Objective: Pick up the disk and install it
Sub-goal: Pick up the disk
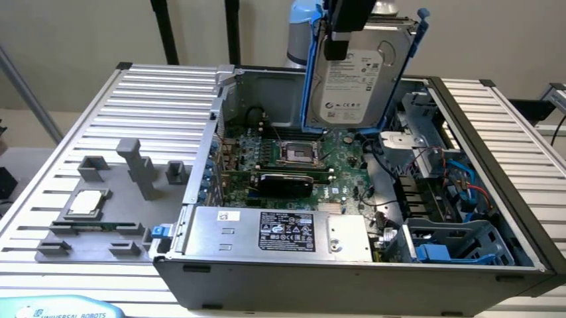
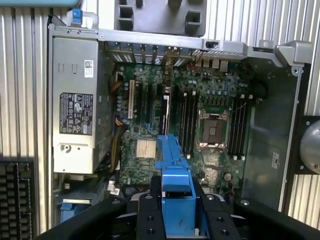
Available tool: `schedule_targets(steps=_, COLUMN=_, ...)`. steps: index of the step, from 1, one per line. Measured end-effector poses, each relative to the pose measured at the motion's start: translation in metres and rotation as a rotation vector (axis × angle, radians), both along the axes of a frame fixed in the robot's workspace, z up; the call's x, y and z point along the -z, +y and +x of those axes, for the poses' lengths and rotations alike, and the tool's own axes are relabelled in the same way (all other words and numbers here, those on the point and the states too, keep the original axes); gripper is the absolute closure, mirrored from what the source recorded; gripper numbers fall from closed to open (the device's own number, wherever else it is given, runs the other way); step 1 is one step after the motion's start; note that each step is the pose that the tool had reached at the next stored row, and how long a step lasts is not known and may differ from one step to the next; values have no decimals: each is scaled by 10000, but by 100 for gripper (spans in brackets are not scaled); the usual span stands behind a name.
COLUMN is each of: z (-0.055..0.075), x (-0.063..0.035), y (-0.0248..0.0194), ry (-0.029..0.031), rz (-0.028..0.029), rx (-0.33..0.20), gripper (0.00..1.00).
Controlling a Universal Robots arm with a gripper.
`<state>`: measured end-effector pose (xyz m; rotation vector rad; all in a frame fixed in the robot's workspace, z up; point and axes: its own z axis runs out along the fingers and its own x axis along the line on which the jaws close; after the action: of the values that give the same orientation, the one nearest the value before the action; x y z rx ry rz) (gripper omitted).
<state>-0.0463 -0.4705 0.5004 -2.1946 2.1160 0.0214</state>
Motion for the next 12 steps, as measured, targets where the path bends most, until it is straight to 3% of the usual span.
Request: schedule_targets(steps=12, z=158, x=52, y=-307, ry=-73, rz=0, rx=-1, gripper=67)
